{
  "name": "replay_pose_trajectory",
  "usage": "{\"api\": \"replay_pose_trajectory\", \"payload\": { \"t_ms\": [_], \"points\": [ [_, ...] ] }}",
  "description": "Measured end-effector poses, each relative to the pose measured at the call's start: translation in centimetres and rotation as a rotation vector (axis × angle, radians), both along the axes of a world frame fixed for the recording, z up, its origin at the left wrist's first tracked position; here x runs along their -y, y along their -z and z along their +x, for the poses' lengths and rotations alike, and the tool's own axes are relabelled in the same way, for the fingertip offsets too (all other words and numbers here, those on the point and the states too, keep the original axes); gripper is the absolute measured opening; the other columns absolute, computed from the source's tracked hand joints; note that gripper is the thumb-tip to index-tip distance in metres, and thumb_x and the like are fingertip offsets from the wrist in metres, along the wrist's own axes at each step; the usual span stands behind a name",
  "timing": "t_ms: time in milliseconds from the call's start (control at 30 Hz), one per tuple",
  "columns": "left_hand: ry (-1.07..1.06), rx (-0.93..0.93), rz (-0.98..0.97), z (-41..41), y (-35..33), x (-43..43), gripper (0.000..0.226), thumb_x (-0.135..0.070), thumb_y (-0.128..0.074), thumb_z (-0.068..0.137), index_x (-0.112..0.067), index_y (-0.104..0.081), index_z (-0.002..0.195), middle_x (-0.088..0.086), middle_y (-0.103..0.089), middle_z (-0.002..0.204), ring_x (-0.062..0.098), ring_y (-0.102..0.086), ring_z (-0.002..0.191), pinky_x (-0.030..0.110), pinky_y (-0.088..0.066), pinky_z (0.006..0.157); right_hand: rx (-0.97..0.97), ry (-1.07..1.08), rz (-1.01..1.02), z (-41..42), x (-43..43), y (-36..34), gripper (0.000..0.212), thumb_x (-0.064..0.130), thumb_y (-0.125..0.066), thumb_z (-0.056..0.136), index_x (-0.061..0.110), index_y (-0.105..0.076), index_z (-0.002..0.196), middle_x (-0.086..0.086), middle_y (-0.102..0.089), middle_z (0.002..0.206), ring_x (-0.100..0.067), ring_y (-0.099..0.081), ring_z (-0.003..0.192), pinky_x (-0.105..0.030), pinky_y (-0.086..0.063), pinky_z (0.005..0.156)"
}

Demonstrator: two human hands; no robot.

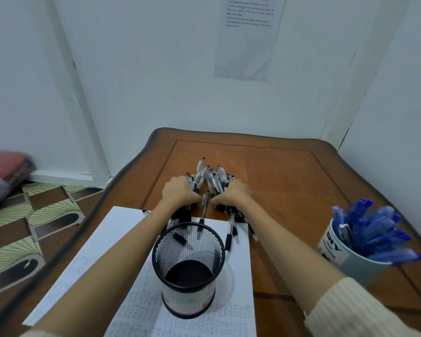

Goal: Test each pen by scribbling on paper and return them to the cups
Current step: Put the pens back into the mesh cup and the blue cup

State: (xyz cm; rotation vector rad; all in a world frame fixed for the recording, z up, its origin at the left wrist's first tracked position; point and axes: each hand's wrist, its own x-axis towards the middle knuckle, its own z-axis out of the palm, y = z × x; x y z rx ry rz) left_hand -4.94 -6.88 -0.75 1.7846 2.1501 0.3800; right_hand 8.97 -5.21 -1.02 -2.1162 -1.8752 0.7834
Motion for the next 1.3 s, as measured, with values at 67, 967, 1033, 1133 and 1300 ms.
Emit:
{"api": "replay_pose_trajectory", "payload": {
  "t_ms": [67, 967, 1033, 1133, 1300],
  "points": [
    [-0.026, 0.055, 0.011, -0.6, -0.1, -0.1, 0.042, -0.037, -0.071, 0.078, -0.016, -0.037, 0.067, -0.001, -0.044, 0.068, 0.016, -0.049, 0.068, 0.023, -0.036, 0.051, -0.011, -0.008, 0.027, 0.0, -0.1, 0.2, 0.039, 0.041, -0.072, 0.078, 0.012, -0.046, 0.075, 0.001, -0.046, 0.073, -0.012, -0.047, 0.063, -0.02, -0.037, 0.049],
    [0.048, 0.827, 0.772, -0.8, -16.0, 11.0, 0.026, 0.003, -0.06, 0.079, -0.007, -0.047, 0.099, -0.001, -0.054, 0.07, 0.002, -0.052, 0.056, 0.008, -0.042, 0.052, -0.787, 0.07, 0.67, -0.5, 9.0, -14.8, 0.028, 0.009, -0.065, 0.076, 0.007, -0.05, 0.1, 0.001, -0.054, 0.08, -0.012, -0.051, 0.069, -0.024, -0.037, 0.056],
    [0.052, 0.827, 0.809, -0.4, -16.4, 12.7, 0.03, 0.002, -0.061, 0.078, -0.009, -0.047, 0.102, 0.0, -0.056, 0.074, 0.002, -0.054, 0.059, 0.008, -0.044, 0.055, -0.784, 0.053, 0.78, -1.3, 10.8, -16.7, 0.028, 0.009, -0.065, 0.075, 0.01, -0.048, 0.098, 0.007, -0.051, 0.073, -0.008, -0.049, 0.064, -0.023, -0.036, 0.055],
    [0.02, 0.833, 0.874, 0.3, -15.5, 14.8, 0.036, 0.001, -0.062, 0.076, -0.01, -0.048, 0.107, -0.001, -0.058, 0.083, 0.008, -0.057, 0.073, 0.014, -0.048, 0.066, -0.747, -0.009, 0.894, -2.7, 13.4, -17.0, 0.04, 0.01, -0.068, 0.074, 0.008, -0.05, 0.109, 0.007, -0.056, 0.075, -0.008, -0.054, 0.066, -0.019, -0.04, 0.057],
    [-0.059, 0.899, 0.94, 0.8, -11.6, 16.9, 0.037, -0.001, -0.065, 0.079, -0.015, -0.049, 0.109, -0.009, -0.062, 0.09, -0.006, -0.06, 0.081, 0.01, -0.048, 0.074, -0.716, -0.067, 0.995, -4.3, 15.8, -13.3, 0.052, 0.014, -0.074, 0.072, 0.008, -0.051, 0.118, -0.002, -0.065, 0.094, -0.012, -0.059, 0.08, -0.018, -0.044, 0.067]
  ]
}}
